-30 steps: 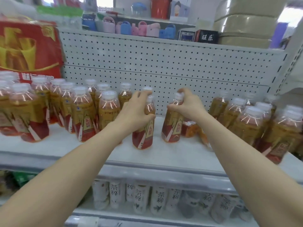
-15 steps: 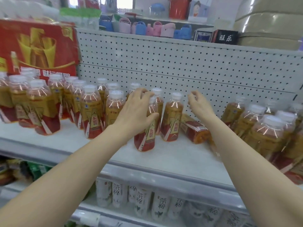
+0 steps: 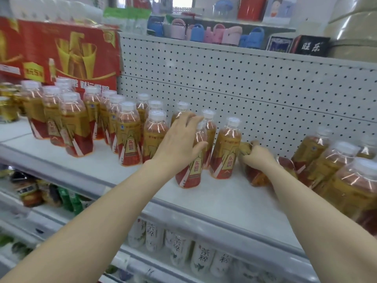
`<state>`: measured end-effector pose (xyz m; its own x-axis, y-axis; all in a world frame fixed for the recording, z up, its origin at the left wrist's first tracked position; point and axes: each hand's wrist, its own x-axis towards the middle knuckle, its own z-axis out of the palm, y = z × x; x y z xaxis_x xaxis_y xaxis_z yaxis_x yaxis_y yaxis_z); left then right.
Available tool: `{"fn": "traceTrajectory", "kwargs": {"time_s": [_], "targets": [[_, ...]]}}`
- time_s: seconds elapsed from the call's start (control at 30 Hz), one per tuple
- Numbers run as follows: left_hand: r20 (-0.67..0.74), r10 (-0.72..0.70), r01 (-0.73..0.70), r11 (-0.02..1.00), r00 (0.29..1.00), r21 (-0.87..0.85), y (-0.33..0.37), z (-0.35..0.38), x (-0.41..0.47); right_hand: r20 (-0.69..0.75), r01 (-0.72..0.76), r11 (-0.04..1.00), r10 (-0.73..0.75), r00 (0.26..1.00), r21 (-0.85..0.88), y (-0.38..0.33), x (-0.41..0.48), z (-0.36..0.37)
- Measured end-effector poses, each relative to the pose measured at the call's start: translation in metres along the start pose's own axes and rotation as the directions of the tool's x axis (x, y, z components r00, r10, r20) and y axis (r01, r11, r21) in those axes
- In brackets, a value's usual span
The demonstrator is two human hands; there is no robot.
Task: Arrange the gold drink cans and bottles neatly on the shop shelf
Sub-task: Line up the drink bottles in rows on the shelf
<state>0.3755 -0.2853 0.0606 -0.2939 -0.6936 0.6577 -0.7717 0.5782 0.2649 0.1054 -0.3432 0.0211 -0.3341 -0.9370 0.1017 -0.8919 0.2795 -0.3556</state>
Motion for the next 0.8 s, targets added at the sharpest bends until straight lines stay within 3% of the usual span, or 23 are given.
{"fn": "traceTrajectory", "kwargs": {"time_s": [0.27,0.4,0.67,0.8], "targets": [[0.018,0.005,-0.005,1.0,1.0,-0.03,0.0,-0.002,-0.001,-0.321,0.116,0.912,0.018,0.947,0.392,0.0,-0.057,-0.031],[0.03,-0.005,0.007,0.999,1.0,-0.051,0.002,-0.002,-0.002,-0.394,0.167,0.923,-0.018,0.919,0.347,-0.01,-0.084,-0.034],[0.044,0.043,-0.04,0.997,0.998,-0.066,-0.004,-0.004,-0.002,-0.402,0.175,0.956,-0.069,0.913,0.234,-0.023,-0.099,-0.04],[0.042,0.075,-0.075,0.997,0.996,0.003,-0.008,-0.005,-0.001,-0.409,0.193,0.931,-0.053,0.911,0.309,-0.019,-0.102,-0.046]]}}
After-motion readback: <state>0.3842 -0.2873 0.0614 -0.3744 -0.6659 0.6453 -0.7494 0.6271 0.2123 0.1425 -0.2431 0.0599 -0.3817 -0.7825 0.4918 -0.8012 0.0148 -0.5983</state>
